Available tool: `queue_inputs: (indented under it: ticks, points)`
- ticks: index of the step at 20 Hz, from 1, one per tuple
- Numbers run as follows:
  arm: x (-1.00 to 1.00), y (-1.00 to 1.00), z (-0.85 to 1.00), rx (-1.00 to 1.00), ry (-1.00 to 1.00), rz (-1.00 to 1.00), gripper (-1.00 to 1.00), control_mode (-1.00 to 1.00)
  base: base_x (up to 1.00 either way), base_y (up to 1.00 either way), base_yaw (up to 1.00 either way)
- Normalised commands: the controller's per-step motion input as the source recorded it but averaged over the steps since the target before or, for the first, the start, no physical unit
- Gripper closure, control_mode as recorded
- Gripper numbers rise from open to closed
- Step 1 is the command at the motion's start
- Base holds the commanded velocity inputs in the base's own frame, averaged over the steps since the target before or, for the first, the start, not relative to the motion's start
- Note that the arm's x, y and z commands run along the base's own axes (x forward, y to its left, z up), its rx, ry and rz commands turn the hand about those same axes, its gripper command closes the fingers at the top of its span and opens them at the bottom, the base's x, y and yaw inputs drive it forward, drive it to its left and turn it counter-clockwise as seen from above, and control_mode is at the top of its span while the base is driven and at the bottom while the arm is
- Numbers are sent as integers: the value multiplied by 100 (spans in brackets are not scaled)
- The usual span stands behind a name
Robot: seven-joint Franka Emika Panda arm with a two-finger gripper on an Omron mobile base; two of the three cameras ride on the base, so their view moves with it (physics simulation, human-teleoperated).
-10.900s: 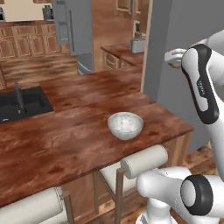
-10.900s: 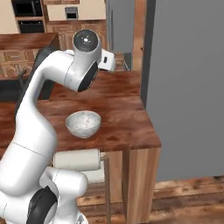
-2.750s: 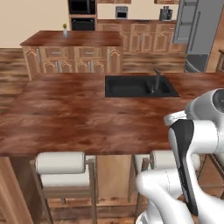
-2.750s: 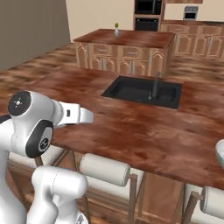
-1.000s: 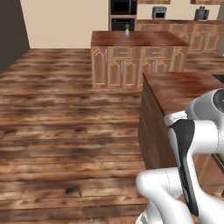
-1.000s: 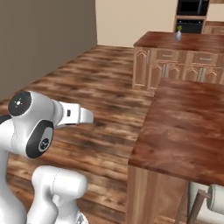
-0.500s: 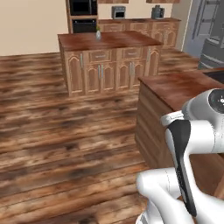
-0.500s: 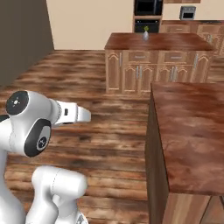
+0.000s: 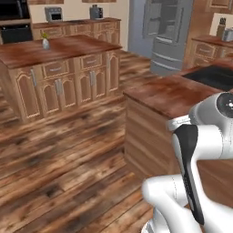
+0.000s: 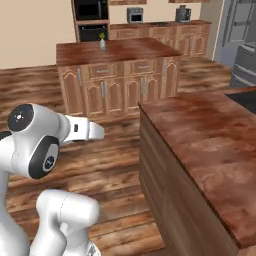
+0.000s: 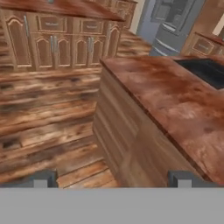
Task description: Retrieve the peach and mango from the fridge and place them into the bowl on the dining table.
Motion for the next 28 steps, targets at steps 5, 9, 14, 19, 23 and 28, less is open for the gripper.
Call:
queue_inputs:
  ticks: [5, 9, 14, 19, 23, 28]
  points:
    - [0, 0, 0, 0, 0, 0, -100, 100, 100, 100, -56]
    - [0, 0, 0, 0, 0, 0, -100, 100, 96, 100, -44]
    - [0, 0, 0, 0, 0, 0, -100, 100, 76, 100, -34]
    - [0, 0, 0, 0, 0, 0, -100, 100, 60, 100, -28]
    - [0, 0, 0, 0, 0, 0, -100, 100, 57, 100, -27]
    - [0, 0, 0, 0, 0, 0, -100, 100, 59, 100, -27]
